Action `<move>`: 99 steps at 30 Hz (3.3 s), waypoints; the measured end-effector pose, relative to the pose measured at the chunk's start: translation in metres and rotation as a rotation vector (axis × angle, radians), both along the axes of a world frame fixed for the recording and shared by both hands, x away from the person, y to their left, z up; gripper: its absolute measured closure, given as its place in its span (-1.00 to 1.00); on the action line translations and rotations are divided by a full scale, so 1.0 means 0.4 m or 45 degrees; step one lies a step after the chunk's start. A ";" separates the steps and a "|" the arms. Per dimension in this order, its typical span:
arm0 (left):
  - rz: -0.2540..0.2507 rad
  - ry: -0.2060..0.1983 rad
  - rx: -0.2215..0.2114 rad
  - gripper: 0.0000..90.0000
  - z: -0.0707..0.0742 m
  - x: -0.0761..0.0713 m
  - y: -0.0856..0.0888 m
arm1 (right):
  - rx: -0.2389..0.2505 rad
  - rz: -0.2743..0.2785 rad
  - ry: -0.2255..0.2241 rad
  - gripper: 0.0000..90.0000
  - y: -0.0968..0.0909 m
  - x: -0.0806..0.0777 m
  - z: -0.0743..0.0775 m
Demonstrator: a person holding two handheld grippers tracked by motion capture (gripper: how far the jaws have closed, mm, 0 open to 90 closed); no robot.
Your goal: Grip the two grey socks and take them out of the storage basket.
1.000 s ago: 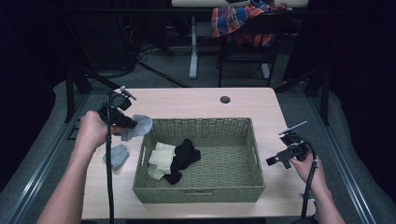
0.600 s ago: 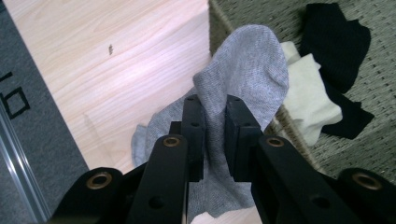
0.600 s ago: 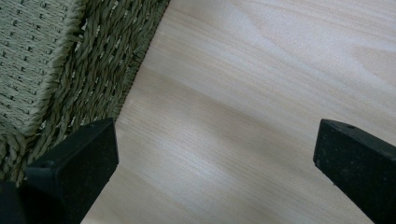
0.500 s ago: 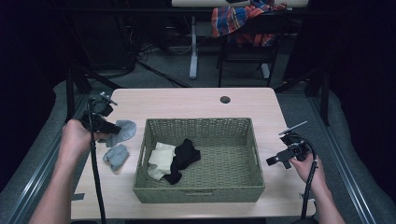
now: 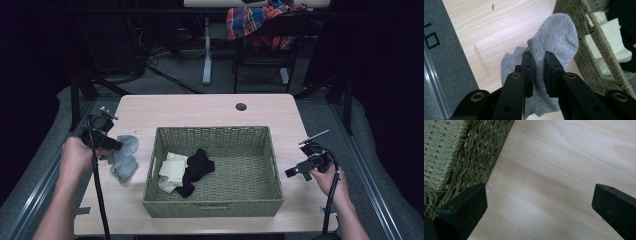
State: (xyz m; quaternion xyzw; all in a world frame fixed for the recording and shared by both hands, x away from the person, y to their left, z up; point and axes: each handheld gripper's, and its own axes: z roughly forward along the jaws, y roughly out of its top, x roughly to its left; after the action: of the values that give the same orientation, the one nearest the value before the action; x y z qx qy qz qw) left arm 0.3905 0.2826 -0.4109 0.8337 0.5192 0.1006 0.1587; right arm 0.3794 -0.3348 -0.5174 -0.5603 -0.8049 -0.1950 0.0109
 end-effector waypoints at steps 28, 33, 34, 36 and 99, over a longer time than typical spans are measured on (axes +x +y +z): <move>0.114 0.068 0.001 0.79 -0.163 0.008 0.048 | 0.004 0.017 0.006 -1.00 -0.004 0.001 0.001; 0.125 0.101 0.005 0.78 -0.194 0.020 0.046 | 0.001 0.004 0.002 -1.00 0.001 0.000 0.001; 0.135 0.097 0.009 0.78 -0.203 0.023 0.045 | 0.001 0.016 0.008 -1.00 -0.001 0.001 0.001; 0.146 0.116 0.008 0.76 -0.219 0.032 0.047 | 0.000 -0.002 0.001 -1.00 0.001 0.000 0.000; 0.223 0.041 -0.023 -1.00 -0.245 -0.238 0.071 | -0.029 0.049 0.023 -1.00 0.003 0.002 0.000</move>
State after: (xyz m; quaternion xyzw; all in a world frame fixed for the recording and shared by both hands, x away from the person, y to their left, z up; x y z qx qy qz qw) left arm 0.2955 0.3111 -0.5087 0.7852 0.5934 0.0959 0.1486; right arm 0.3800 -0.3336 -0.5173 -0.5465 -0.8176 -0.1806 0.0155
